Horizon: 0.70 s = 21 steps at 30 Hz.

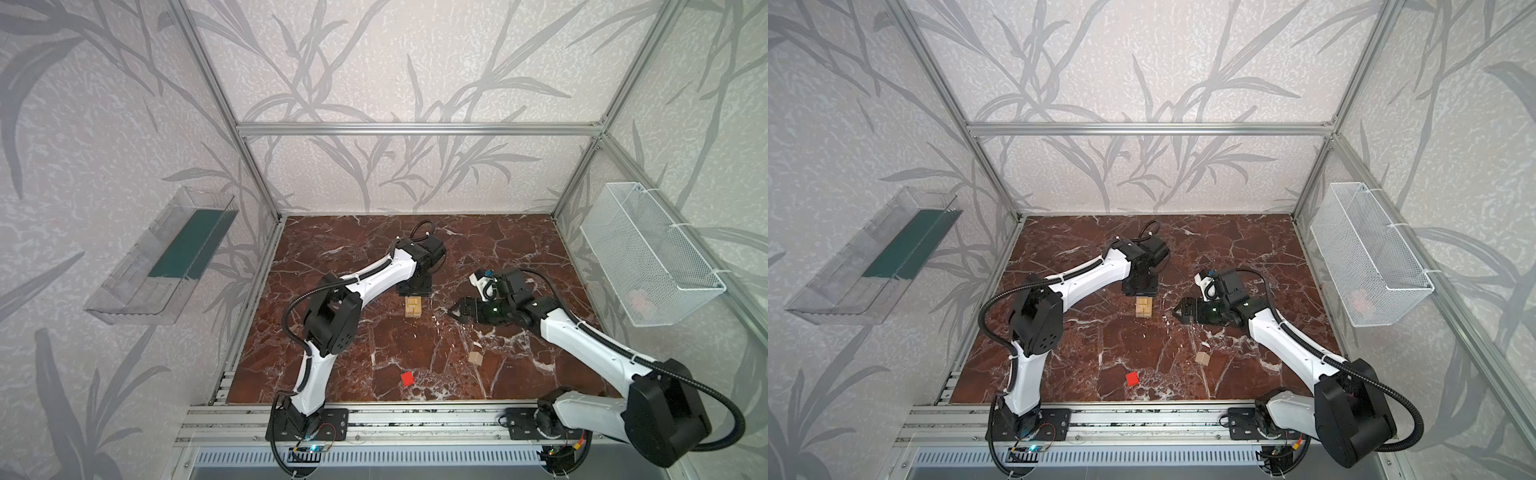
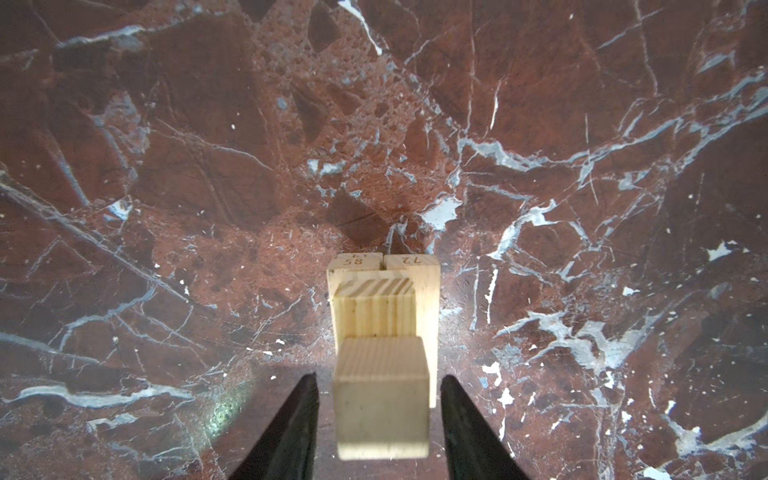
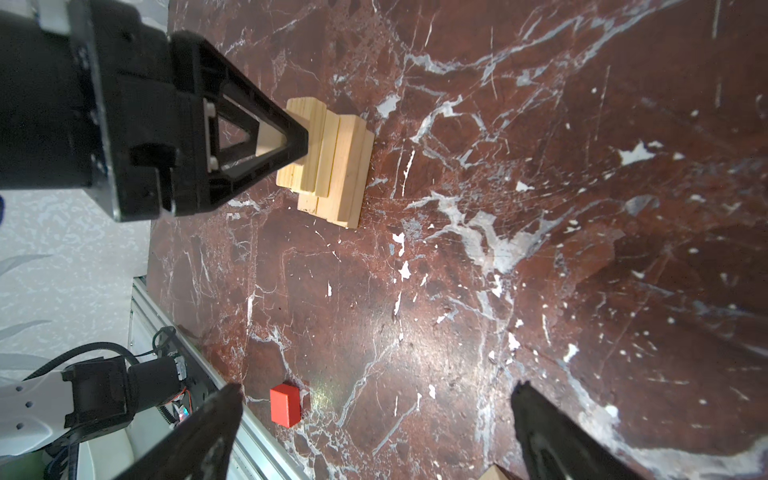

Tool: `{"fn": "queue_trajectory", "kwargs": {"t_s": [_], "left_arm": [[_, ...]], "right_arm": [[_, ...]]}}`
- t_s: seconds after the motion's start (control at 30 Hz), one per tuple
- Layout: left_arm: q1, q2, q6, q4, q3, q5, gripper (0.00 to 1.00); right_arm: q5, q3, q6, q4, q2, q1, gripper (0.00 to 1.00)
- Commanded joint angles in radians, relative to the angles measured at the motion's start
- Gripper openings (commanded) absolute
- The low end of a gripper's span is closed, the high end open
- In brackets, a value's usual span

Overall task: Build the wood block tower
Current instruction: 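Open the left gripper to release the wooden cube at the cluster, then move the left gripper down to the red cube near the table edge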

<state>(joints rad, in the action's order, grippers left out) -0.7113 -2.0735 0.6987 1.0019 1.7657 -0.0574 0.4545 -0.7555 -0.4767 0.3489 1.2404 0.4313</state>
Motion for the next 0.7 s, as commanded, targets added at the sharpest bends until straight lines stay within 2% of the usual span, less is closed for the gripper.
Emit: {"fn": "queue_trajectory", "kwargs": {"t_s": [0.0,0.3,0.67], "left_arm": [[-0.001,0.107,0.021,0.023,-0.024,-0.005,0.49],[-0.05,0.323,0.005,-0.041,-0.249,0.033,0.55],[-0.225,0.523,-0.065,-0.145,-0.547,0.044,0.58]], "right_arm": [[-0.012,-0.054,0.051,0.071,-0.022,0.003,0.99],[0.01,-0.066,0.083,0.142,-0.042,0.01,0.99],[-0.004,-0.003,0.09,0.203,-0.103,0.069,0.99]]}}
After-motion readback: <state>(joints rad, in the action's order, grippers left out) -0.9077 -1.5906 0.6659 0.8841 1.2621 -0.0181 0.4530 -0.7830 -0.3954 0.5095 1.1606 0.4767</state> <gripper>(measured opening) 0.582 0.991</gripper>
